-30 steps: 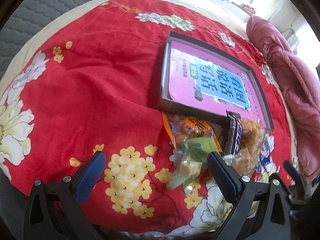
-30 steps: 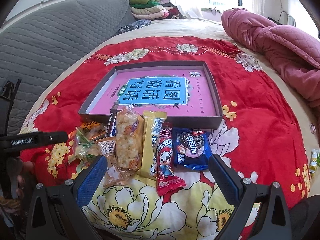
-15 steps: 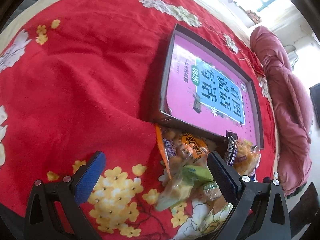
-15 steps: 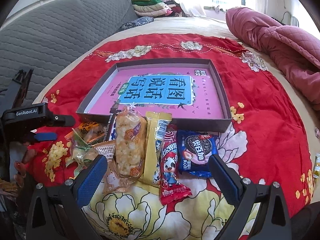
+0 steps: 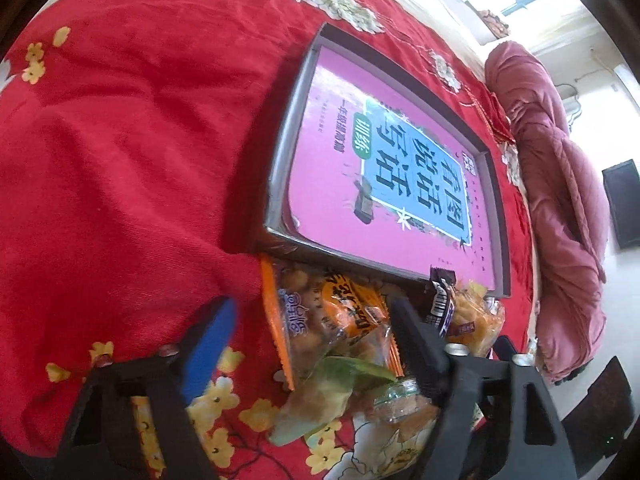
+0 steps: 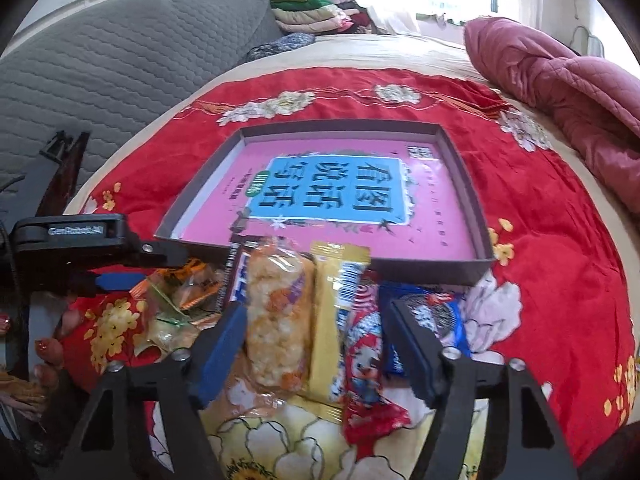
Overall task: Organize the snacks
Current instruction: 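Move the left tool toward the orange nut bag while the right tool approaches the puffed rice bag, then grasp the orange nut bag with the left tool while the right tool grasps the puffed rice bag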
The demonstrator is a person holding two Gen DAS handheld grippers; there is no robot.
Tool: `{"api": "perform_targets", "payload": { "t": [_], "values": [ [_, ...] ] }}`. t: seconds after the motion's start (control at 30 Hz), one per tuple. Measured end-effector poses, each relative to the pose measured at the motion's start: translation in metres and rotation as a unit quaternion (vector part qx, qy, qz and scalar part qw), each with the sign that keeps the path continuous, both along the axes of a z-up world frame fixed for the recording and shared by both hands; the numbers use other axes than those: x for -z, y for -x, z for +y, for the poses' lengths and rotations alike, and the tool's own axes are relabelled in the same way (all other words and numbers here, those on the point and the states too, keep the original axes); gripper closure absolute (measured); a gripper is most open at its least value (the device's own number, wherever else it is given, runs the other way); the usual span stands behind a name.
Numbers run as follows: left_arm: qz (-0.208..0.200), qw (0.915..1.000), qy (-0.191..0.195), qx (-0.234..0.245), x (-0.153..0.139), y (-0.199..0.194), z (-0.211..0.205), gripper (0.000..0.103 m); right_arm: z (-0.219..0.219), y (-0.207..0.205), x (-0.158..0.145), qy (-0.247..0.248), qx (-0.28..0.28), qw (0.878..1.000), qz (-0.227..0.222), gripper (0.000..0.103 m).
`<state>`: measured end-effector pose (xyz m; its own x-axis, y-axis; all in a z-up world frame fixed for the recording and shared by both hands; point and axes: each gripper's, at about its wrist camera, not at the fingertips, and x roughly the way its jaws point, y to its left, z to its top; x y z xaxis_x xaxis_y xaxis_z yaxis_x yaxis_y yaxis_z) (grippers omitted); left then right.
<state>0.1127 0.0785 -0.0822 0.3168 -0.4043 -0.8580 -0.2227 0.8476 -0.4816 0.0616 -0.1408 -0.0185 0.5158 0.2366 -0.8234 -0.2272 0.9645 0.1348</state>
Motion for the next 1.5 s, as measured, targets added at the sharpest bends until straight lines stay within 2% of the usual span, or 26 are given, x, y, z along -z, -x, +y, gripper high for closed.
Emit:
{"api": "perform_targets", "payload": {
  "t": [0.23, 0.6, 0.67, 0.8, 1.1, 1.5],
  "values": [
    [0.000, 0.9996, 0.029, 0.006, 0.005, 0.001, -0.001, 0.038, 0.011, -0.004, 0.006, -0.013, -0.024, 1.000, 0.013, 0.057],
    [0.012, 0.9974, 0.071, 0.004, 0.014, -0.001, 0.003, 0.040, 0.023, -0.013, 0.013, -0.010, -0.040, 0.999, 0.024, 0.064],
    [0.016, 0.9968, 0.077, 0.005, 0.017, -0.003, 0.001, 0.040, 0.022, -0.015, 0.015, -0.015, -0.040, 0.999, 0.027, 0.069],
    [0.022, 0.9963, 0.082, 0.012, 0.020, -0.006, -0.003, 0.044, 0.011, -0.018, 0.016, -0.046, -0.036, 0.998, 0.034, 0.070],
    [0.003, 0.9947, 0.103, 0.002, 0.017, -0.002, 0.003, 0.046, 0.000, -0.013, 0.008, -0.089, -0.036, 0.995, 0.024, 0.070],
    [-0.025, 0.9964, 0.081, -0.006, -0.004, 0.012, 0.013, 0.046, -0.012, -0.011, -0.007, -0.113, -0.031, 0.993, 0.005, 0.072]
  ]
}}
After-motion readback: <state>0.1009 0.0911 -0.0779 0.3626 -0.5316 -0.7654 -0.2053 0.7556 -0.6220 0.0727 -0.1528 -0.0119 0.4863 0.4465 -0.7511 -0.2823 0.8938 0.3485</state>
